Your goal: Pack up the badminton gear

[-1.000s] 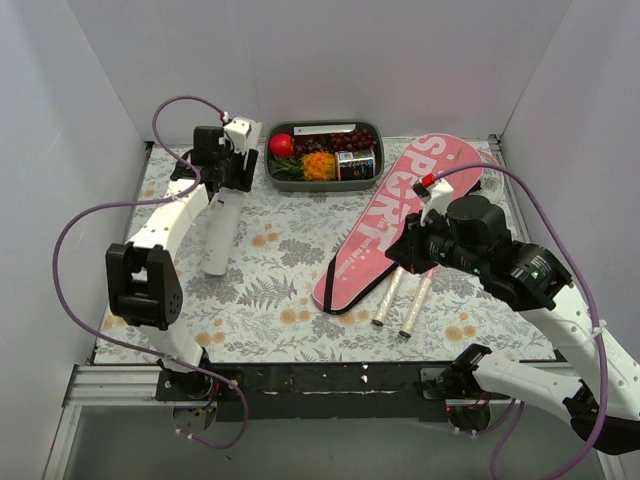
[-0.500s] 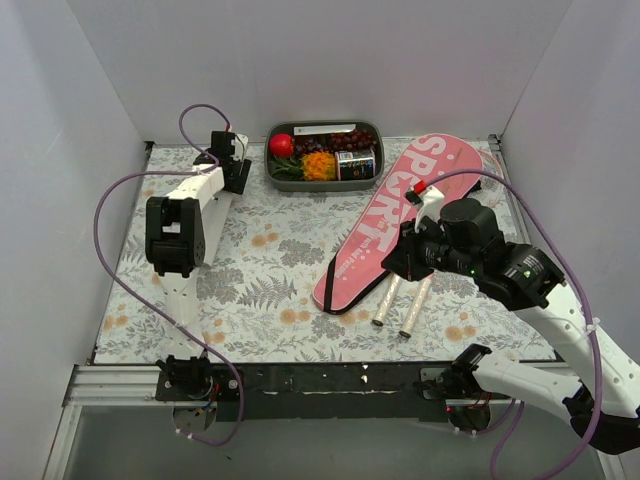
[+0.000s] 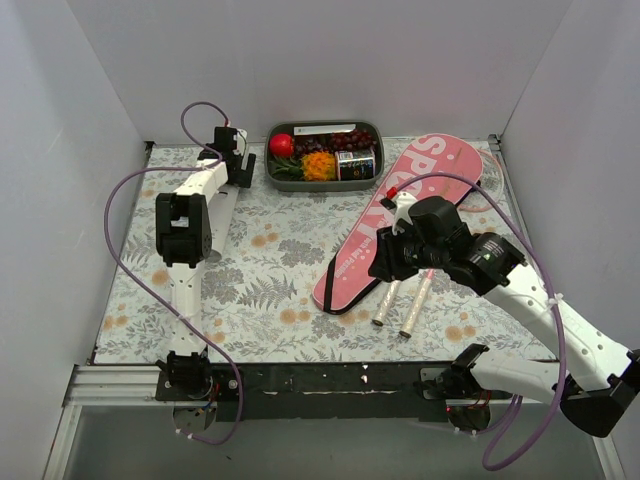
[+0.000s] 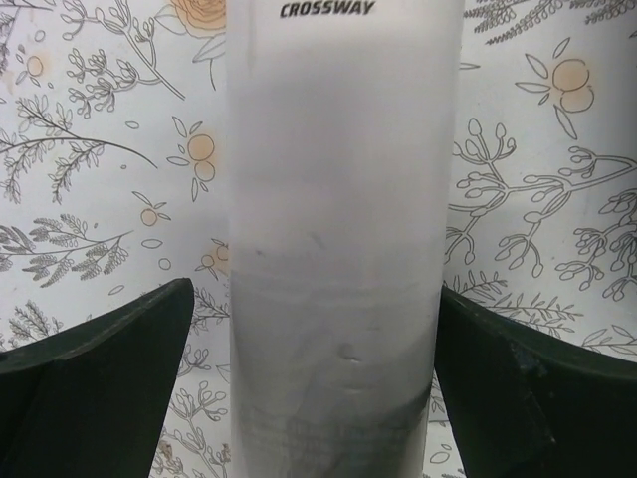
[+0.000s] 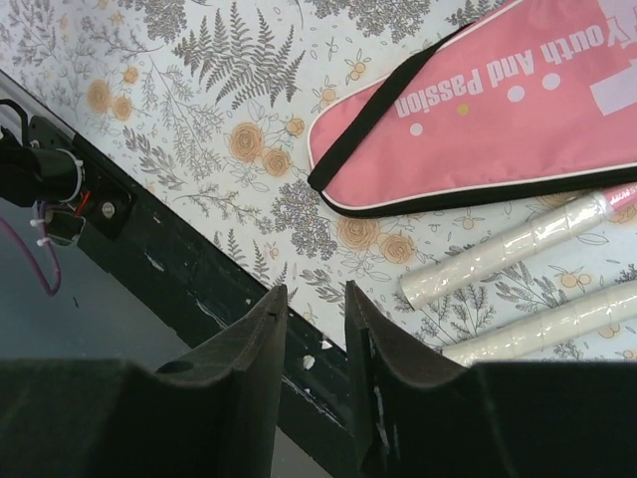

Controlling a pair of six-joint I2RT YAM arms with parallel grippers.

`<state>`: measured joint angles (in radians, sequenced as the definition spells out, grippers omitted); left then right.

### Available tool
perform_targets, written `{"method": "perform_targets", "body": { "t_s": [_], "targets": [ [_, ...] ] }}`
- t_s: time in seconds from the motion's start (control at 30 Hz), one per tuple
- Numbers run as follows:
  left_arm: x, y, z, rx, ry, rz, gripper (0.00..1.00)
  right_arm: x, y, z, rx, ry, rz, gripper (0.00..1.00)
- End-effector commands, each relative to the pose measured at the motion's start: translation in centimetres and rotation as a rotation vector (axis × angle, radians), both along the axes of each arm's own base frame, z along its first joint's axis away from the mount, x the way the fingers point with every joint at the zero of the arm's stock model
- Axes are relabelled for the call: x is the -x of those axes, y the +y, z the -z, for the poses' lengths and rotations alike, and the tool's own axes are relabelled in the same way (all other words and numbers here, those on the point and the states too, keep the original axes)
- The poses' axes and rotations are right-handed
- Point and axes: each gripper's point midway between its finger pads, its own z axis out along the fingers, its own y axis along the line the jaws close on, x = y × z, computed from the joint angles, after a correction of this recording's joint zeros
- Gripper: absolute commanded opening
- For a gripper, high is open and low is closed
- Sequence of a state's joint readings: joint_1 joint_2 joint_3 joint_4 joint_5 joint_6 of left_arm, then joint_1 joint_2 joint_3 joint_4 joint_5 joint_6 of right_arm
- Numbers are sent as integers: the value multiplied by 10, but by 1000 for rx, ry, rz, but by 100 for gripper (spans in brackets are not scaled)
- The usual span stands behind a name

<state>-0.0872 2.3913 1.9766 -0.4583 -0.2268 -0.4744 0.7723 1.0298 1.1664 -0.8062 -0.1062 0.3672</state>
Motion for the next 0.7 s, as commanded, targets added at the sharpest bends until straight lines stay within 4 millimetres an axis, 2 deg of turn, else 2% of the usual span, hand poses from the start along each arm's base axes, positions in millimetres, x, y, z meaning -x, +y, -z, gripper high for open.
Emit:
{"method": "perform_targets", "body": {
  "t_s": [0.0, 0.1, 0.13, 0.2, 0.23, 0.27, 0.33, 0.37, 0.43, 0.47, 0.53, 0.57, 0.63, 0.67],
  "targets": [
    [0, 4, -60, 0, -84, -23, 98, -9, 15, -12, -69, -39, -28, 39],
    [8, 7, -96, -24, -136, -42, 98, -7, 21, -10, -82, -23, -52, 39],
    [12, 6, -129, -29, -193, -40, 98, -8, 22, -10, -83, -24, -50, 40],
    [16, 3, -167, -54, -265, -39, 98, -10, 18, -14, -76, -43, -36, 41],
    [22, 0, -202, -41, -330, -39, 98, -12, 16, -18, -71, -62, -32, 42],
    [26, -16, -230, -17, -383, -16, 98, -13, 14, -21, -68, -80, -26, 43],
    [41, -43, -259, 18, -410, 37, 98, -22, 1, -22, -21, -120, 28, 50],
    [59, -80, -286, 27, -453, 103, 98, -27, -6, -22, -4, -133, 61, 54],
    [85, -123, -297, 21, -452, 179, 98, -37, -20, -20, 36, -152, 125, 56],
    [109, -174, -301, 33, -445, 285, 98, -42, -29, -19, 45, -148, 172, 57],
    [142, -221, -283, 40, -366, 390, 98, -50, -45, -14, 74, -147, 255, 57],
    [168, -263, -275, 62, -342, 485, 98, -54, -57, -10, 87, -138, 311, 57],
    [199, -304, -248, 103, -270, 578, 98, -61, -79, -4, 135, -143, 415, 57],
    [224, -338, -237, 153, -237, 668, 98, -62, -94, -2, 160, -139, 479, 57]
  ]
}}
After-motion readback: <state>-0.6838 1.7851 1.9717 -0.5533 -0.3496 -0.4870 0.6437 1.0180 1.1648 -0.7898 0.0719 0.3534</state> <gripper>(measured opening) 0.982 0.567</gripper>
